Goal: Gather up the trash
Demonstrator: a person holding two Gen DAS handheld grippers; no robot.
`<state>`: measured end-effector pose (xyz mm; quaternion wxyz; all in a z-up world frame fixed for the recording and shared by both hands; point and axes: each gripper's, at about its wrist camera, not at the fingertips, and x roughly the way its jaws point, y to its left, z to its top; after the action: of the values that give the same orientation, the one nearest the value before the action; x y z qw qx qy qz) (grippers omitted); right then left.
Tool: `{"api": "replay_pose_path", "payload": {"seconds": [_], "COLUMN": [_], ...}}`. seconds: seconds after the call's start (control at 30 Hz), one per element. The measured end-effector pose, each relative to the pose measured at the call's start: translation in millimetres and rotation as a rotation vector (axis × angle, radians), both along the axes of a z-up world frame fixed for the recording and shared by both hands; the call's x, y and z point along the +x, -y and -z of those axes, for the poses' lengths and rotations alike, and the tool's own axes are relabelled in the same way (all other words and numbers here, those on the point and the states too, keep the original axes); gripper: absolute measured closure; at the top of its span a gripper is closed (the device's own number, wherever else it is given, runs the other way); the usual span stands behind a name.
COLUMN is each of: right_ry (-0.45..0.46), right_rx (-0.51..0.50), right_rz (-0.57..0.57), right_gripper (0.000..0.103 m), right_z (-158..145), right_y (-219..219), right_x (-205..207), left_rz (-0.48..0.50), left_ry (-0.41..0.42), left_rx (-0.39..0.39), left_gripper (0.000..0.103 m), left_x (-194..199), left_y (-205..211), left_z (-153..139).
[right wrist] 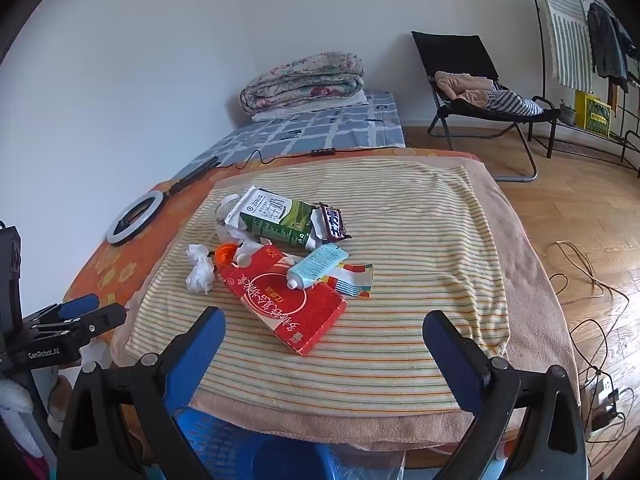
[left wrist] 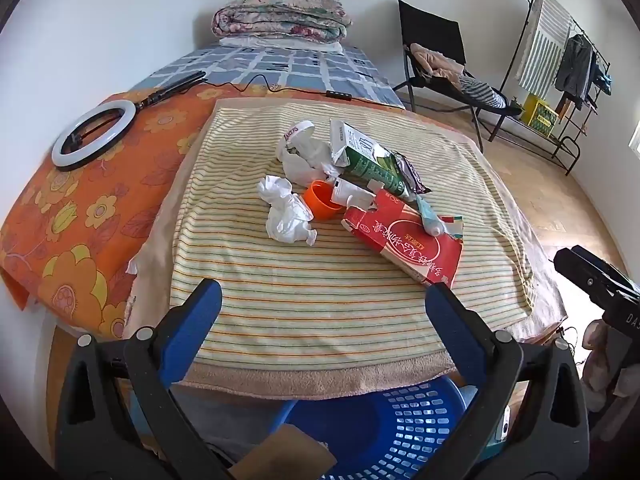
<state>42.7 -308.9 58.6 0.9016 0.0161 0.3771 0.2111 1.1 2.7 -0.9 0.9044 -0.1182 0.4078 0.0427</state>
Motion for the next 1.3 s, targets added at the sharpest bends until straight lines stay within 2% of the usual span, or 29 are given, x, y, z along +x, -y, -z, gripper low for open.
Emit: {"api": "replay_pose_path", "payload": {"seconds": [0.07,0.17,0.33,1.3], "right_ry": [-0.003,0.004,-0.002,-0.016], "right_rx": [0.004,0.016,0.016,0.022], "right_rz": [0.003,0.001,-0.001,-0.008], "right_gripper": [0.003,0.003,0.003,0.003], "right_z": [0.1,0.4,-1.2,7.3], "right_y": [-0.9,-0.7,-3.2,-3.4], "right_x": [0.2,-0.4,-1.5,-0.3], "left_rz": [-0.009,-0.012,-0.006,-0.011], "left_ry": [-0.012,0.031,0.016,0.013], "left_rx": [-0.020,0.000,-0.021,-0.003], "left_gripper": [0.000,0.000,0.000,0.000], "left_x": [4.0,-4.9,-2.0,-2.4], "left_y": [-7.5,-4.7,-9.5,-4.6], "left_z": [1.9,3.5,0.4,6.6]}}
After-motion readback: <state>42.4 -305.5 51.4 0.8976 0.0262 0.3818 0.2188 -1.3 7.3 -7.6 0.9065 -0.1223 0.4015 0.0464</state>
